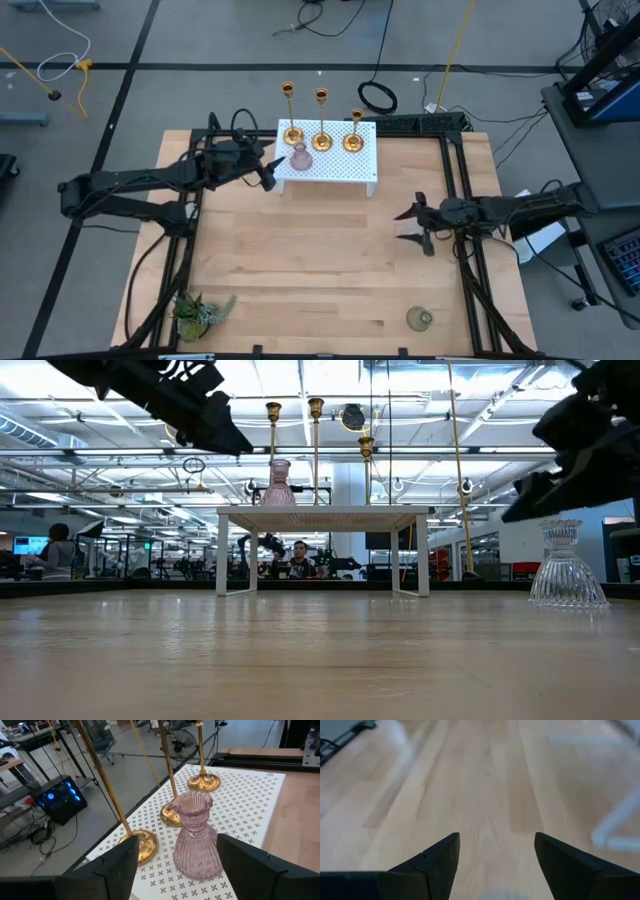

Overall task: Pick & Place candle stick holders
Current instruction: Put the middle right white glass candle holder aligned with the golden candle holder on the shelf

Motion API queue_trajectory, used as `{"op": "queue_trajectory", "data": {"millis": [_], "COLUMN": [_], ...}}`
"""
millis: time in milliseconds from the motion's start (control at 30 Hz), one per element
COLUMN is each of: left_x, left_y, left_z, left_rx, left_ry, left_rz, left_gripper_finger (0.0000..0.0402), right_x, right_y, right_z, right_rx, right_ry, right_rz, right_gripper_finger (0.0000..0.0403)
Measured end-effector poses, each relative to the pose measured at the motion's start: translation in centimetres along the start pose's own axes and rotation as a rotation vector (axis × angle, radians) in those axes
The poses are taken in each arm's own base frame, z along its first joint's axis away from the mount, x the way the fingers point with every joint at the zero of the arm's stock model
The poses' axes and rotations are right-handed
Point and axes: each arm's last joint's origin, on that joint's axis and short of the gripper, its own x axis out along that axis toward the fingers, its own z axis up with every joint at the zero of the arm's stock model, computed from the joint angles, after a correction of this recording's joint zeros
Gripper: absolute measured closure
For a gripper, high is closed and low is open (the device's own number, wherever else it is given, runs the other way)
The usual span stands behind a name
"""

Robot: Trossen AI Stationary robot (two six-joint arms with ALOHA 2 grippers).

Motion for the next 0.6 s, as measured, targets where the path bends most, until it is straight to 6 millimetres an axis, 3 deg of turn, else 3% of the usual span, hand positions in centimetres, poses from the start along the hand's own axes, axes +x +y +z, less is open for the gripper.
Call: {"op": "queue_trajectory", "data": {"millis": [333, 467, 600], "left_x": [0.0, 0.0, 0.0], "left_y": [0.0, 0.0, 0.0], "left_z": [0.0, 0.0, 0.0], "left_rx": [-0.003, -0.003, -0.002], "left_ry": [0.002, 0.002, 0.002], "left_rz": [-0.008, -0.009, -0.009], "left_gripper_finger": [0.0131, 0.0131, 0.0131], "right_x": [-0.3, 0.3, 1.0], "right_y": [-0.1, -0.1, -0.1], "right_z": [-0.9, -2.3, -2.9], "right_rx": [0.084, 0.129, 0.139], "right_ry": [0.059, 0.086, -0.037], "right_rz": [-0.002, -0.008, 0.010], "right_gripper_finger": [0.0153, 0.0153, 0.0154]}}
